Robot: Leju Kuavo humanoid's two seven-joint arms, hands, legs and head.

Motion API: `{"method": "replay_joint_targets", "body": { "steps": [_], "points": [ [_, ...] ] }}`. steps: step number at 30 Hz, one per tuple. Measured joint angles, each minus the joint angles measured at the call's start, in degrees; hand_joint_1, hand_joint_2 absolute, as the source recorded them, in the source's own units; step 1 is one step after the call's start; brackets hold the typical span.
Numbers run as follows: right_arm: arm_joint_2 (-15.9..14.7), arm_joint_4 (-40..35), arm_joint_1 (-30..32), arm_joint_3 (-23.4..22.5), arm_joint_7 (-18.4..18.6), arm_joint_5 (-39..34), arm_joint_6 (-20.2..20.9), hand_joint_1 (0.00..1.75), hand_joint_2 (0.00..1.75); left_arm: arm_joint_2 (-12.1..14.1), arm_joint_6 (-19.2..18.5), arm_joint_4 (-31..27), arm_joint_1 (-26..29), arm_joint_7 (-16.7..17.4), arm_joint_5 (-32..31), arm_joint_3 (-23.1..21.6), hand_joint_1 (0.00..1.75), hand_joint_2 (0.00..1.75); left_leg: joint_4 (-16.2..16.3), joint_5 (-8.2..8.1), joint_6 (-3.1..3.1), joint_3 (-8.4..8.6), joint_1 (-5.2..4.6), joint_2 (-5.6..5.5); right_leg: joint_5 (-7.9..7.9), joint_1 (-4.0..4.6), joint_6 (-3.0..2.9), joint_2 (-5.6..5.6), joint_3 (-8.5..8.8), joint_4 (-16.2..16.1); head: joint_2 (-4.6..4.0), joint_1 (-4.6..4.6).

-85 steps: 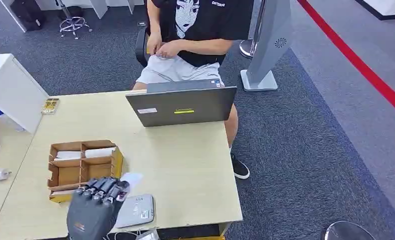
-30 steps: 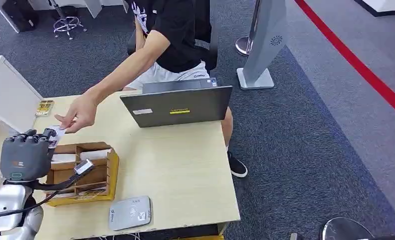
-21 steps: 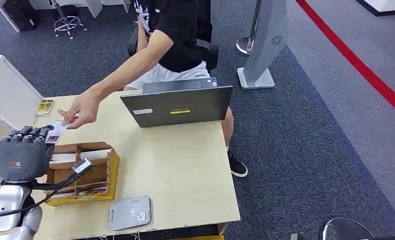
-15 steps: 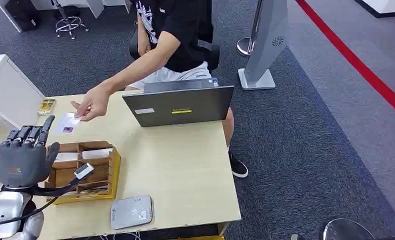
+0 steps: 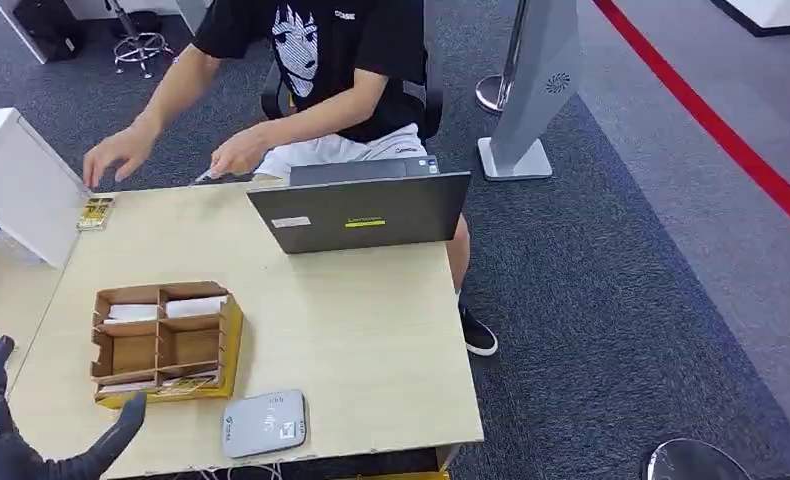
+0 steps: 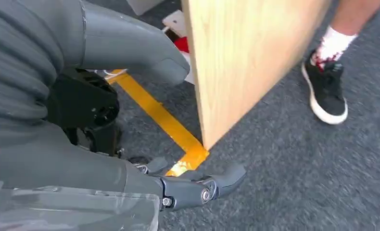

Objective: Pass the card to the sensor for recognition and then transmit it.

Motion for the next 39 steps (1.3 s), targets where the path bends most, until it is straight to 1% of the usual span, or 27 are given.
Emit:
{"method": "replay_joint_targets", "body": {
  "steps": [2, 4, 5, 7, 8, 9, 10, 13, 14, 17, 19, 23, 26, 28, 30, 34, 36, 39],
  "points": [
    [-0.02, 0.02, 0.17, -1.03, -0.18, 0.00, -0.13, 0.00, 1.75, -1.53, -1.27, -0.90, 1.97, -0.59, 0.53, 1.10, 0.00, 1.75, 0.00, 0.01, -0.01, 0.04, 0.00, 0.00, 0.01, 0.00, 0.00, 0.00, 0.03, 0.00, 0.00, 0.00],
    [-0.02, 0.09, 0.30, -1.99, -0.29, 0.00, -0.48, 0.00, 1.75, -2.81, -2.66, -1.42, 3.61, -0.40, -0.91, 2.36, 0.00, 1.75, 0.00, 0.01, -0.01, 0.05, 0.01, -0.03, 0.01, 0.00, 0.00, -0.02, 0.05, 0.01, 0.00, 0.00],
    [-0.02, 0.09, 0.35, -2.43, -0.31, 0.00, -0.70, 0.00, 1.75, -3.36, -3.97, -1.49, 4.31, 0.00, -1.83, 2.97, 0.00, 1.75, 0.00, 0.01, -0.01, 0.07, 0.01, -0.04, 0.01, 0.00, 0.00, -0.03, 0.07, 0.01, 0.00, 0.00],
    [-0.02, 0.11, 0.49, -3.06, -0.29, 0.00, -0.68, 0.00, 1.75, -3.73, -8.19, -1.47, 5.81, 1.41, -5.04, 3.70, 0.00, 1.75, 0.00, 0.01, -0.01, 0.08, 0.01, -0.06, 0.01, 0.01, 0.00, -0.04, 0.08, 0.01, 0.00, 0.02],
    [-0.02, 0.11, 0.54, -3.28, -0.22, 0.00, -0.50, 0.00, 1.75, -3.63, -9.75, -1.38, 6.57, 2.72, -9.17, 3.96, 0.00, 1.75, 0.00, 0.01, -0.01, 0.08, 0.01, -0.06, 0.01, 0.01, 0.00, -0.04, 0.08, 0.01, 0.00, 0.02],
    [-0.04, 0.11, 0.55, -3.52, -0.16, 0.00, -0.41, 0.00, 1.75, -3.43, -9.88, -1.18, 7.21, 3.96, -13.44, 4.09, 0.00, 1.75, 0.00, 0.01, -0.01, 0.09, 0.01, -0.06, 0.01, 0.01, -0.01, -0.03, 0.08, 0.01, 0.00, 0.00],
    [-0.04, 0.13, 0.57, -3.67, 0.02, 0.00, -0.33, 0.00, 1.75, -2.95, -9.39, -0.73, 7.70, 5.88, -18.73, 4.09, 0.00, 1.75, 0.00, 0.01, -0.01, 0.09, 0.01, -0.06, 0.01, 0.01, -0.01, -0.03, 0.08, 0.01, 0.00, 0.02],
    [-0.07, 0.15, 0.53, -3.74, 0.41, 0.28, 0.20, 0.00, 1.75, -0.58, -6.24, 1.65, 8.57, 14.65, -36.86, 3.61, 0.00, 1.75, 0.00, 0.02, -0.01, 0.11, 0.02, -0.07, 0.00, 0.02, -0.01, -0.04, 0.08, 0.01, 0.00, 0.00],
    [-0.07, 0.15, 0.54, -3.74, 0.52, 0.31, 0.24, 0.00, 1.75, 0.16, -5.42, 2.45, 8.73, 16.68, -39.26, 3.32, 0.00, 1.75, -0.01, 0.02, -0.01, 0.11, 0.03, -0.07, 0.00, 0.02, -0.01, -0.04, 0.08, 0.01, 0.00, 0.00],
    [-0.09, 0.15, 0.52, -3.74, 0.61, 0.37, 0.24, 0.00, 1.75, 1.81, -4.42, 3.82, 8.84, 18.17, -40.38, 2.45, 0.00, 1.75, -0.01, 0.04, -0.04, 0.10, 0.03, -0.09, 0.00, 0.03, -0.01, -0.06, 0.09, 0.02, 0.00, 0.02],
    [-0.09, 0.15, 0.52, -3.74, 0.83, 0.63, 0.31, 0.00, 1.75, 3.02, -4.07, 4.54, 8.83, 20.72, -42.23, 1.47, 0.00, 1.75, -0.01, 0.04, -0.04, 0.10, 0.03, -0.09, 0.00, 0.03, -0.01, -0.06, 0.09, 0.02, 0.00, 0.04],
    [-0.09, 0.15, 0.48, -3.72, 0.96, 1.05, 0.55, 0.00, 1.75, 7.43, -1.78, 6.18, 8.40, 27.90, -45.17, -1.77, 0.00, 1.75, -0.01, 0.04, -0.04, 0.11, 0.02, -0.09, 0.01, 0.02, -0.01, -0.08, 0.09, 0.01, 0.00, 0.00],
    [-0.09, 0.15, 0.46, -3.39, 1.20, 1.24, 0.70, 0.00, 1.75, 10.04, -0.56, 6.84, 7.85, 30.65, -47.24, -3.87, 0.00, 1.75, -0.01, 0.04, -0.05, 0.10, 0.03, -0.09, 0.01, 0.02, -0.01, -0.11, 0.10, 0.02, 0.00, 0.02],
    [-0.09, 0.15, 0.43, -3.07, 1.53, 1.66, 0.88, 0.00, 1.75, 12.17, 1.28, 7.21, 7.51, 33.06, -50.89, -4.95, 0.00, 1.75, -0.01, 0.05, -0.06, 0.11, 0.03, -0.09, 0.01, 0.03, -0.01, -0.12, 0.10, 0.02, 0.00, 0.02],
    [-0.09, 0.15, 0.37, -2.45, 1.68, 2.14, 1.14, 0.00, 1.75, 14.04, 2.73, 7.51, 7.09, 34.88, -51.75, -5.66, 0.00, 1.75, -0.01, 0.06, -0.07, 0.11, 0.04, -0.10, 0.01, 0.03, -0.01, -0.12, 0.10, 0.03, 0.00, 0.02],
    [-0.07, 0.15, 0.03, -1.25, 2.12, 2.45, 1.55, 0.00, 1.75, 17.65, 2.75, 8.89, 5.50, 35.67, -51.75, -5.88, 0.00, 1.75, -0.02, 0.08, -0.06, 0.10, 0.04, -0.17, 0.01, 0.05, -0.01, -0.17, 0.10, 0.03, 0.00, 0.00],
    [-0.07, 0.15, -0.08, -0.92, 2.14, 2.47, 1.53, 0.00, 1.75, 18.72, 2.73, 9.26, 4.93, 35.67, -51.73, -5.90, 0.00, 1.75, -0.02, 0.08, -0.06, 0.10, 0.05, -0.17, 0.01, 0.05, -0.01, -0.17, 0.11, 0.04, 0.00, 0.02],
    [-0.07, 0.15, -0.17, -0.68, 2.16, 2.45, 1.53, 0.00, 1.75, 19.65, 2.66, 9.87, 4.43, 35.67, -51.71, -5.92, 0.00, 1.75, -0.02, 0.08, -0.06, 0.11, 0.04, -0.16, 0.01, 0.05, -0.01, -0.17, 0.12, 0.04, 0.00, 0.02]
  ]
}}
